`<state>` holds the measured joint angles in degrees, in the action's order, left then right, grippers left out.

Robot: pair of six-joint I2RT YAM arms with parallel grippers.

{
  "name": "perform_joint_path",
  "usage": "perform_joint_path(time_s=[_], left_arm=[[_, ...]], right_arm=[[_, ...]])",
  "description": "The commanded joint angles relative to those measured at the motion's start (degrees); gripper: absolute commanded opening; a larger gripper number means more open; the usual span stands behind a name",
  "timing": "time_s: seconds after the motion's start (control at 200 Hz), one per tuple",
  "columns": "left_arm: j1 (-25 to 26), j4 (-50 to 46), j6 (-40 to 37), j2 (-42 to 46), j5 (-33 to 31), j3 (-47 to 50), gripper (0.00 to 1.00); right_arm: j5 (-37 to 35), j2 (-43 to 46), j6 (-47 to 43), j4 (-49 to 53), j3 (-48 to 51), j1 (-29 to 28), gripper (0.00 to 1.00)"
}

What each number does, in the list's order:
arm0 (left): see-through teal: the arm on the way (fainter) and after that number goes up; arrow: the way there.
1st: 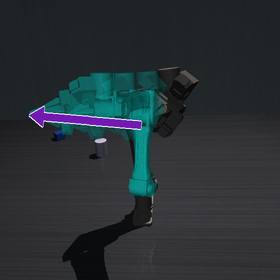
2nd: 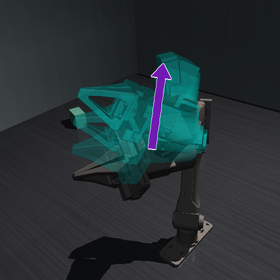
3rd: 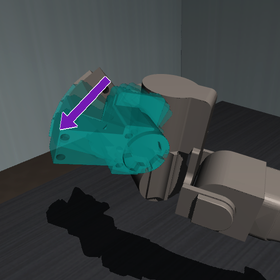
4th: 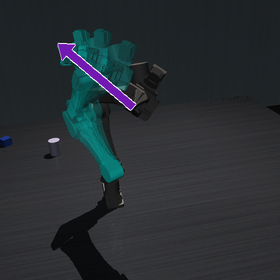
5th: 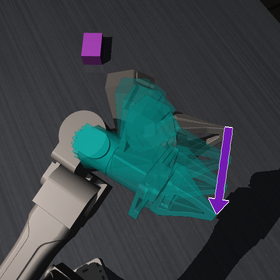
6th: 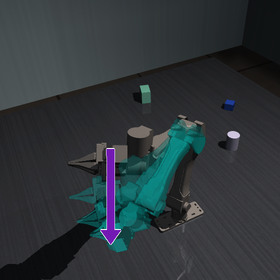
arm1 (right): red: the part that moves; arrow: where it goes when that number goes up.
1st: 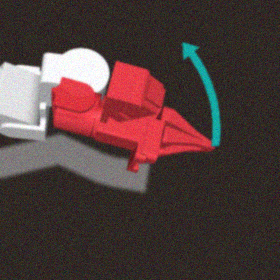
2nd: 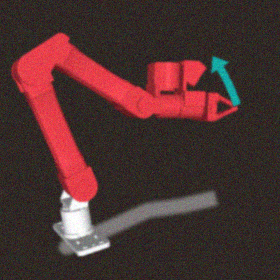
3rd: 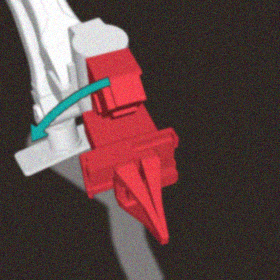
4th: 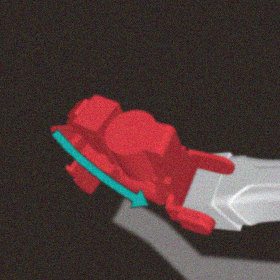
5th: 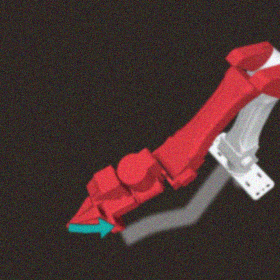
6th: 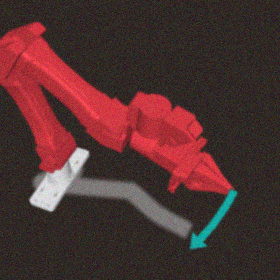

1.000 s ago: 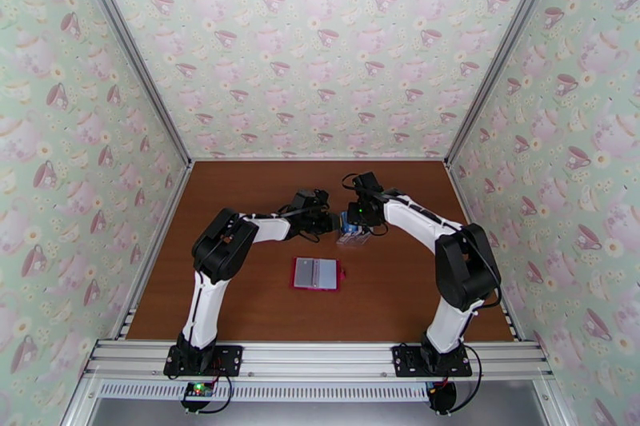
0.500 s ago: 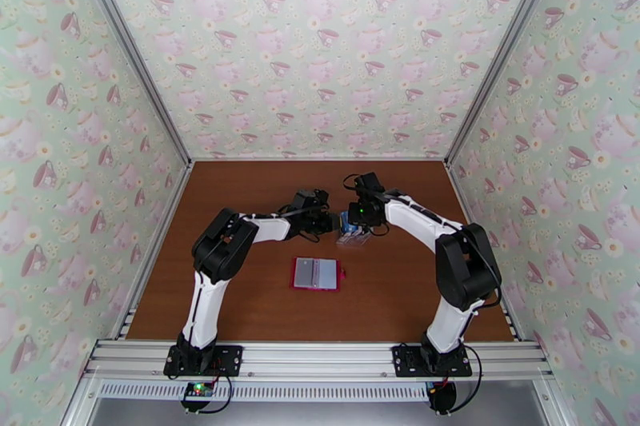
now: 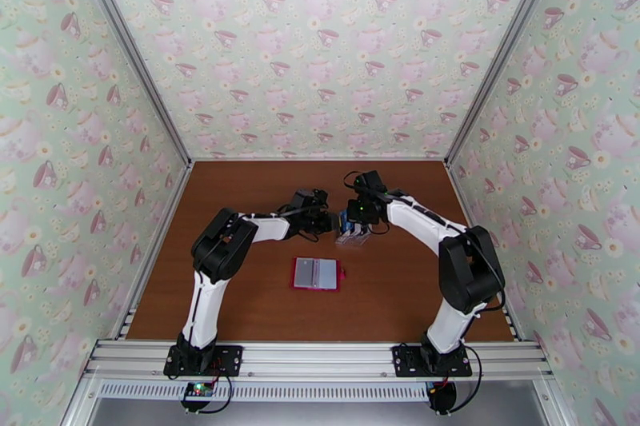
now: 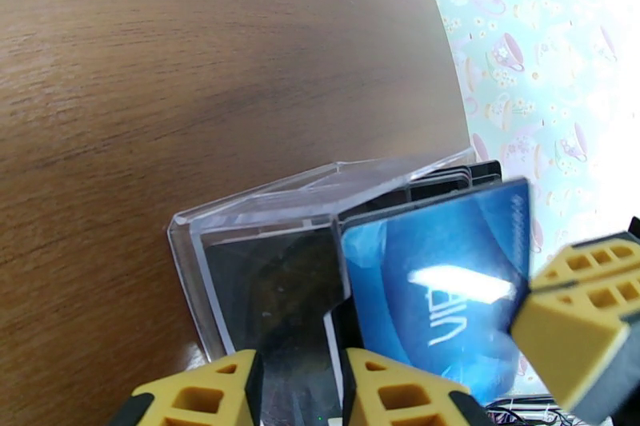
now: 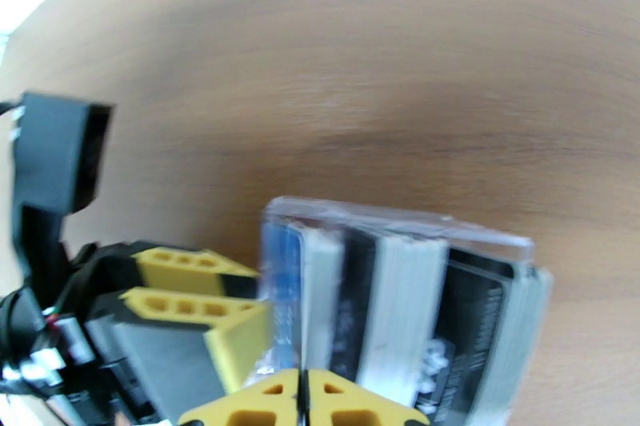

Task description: Put the credit cards into the card holder

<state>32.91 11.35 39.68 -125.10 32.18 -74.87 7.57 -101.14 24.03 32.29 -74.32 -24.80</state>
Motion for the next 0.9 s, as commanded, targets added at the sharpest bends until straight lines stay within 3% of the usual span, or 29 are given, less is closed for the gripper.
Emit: perform_joint_path(time_s=[0.0,0.681,0.897], left_arm=[[-0.55,-9.34,-0.25,-3.20,-3.24,3.06,0.30],[-0.64,-9.33,-0.32,-2.90,-3.26,3.33,0.30],[-0.64,-9.25,-0.22,-2.79,-3.26,3.30,0.30]], right_arm=[[2.71,1.00,0.90,-0.56,0.88,-0.35,0.12],[1.83,-2.13,0.83,1.20,-0.83,-0.54,0.20],[-2.72,-1.10,1.16,2.33,-0.22,-1.26,0.22]])
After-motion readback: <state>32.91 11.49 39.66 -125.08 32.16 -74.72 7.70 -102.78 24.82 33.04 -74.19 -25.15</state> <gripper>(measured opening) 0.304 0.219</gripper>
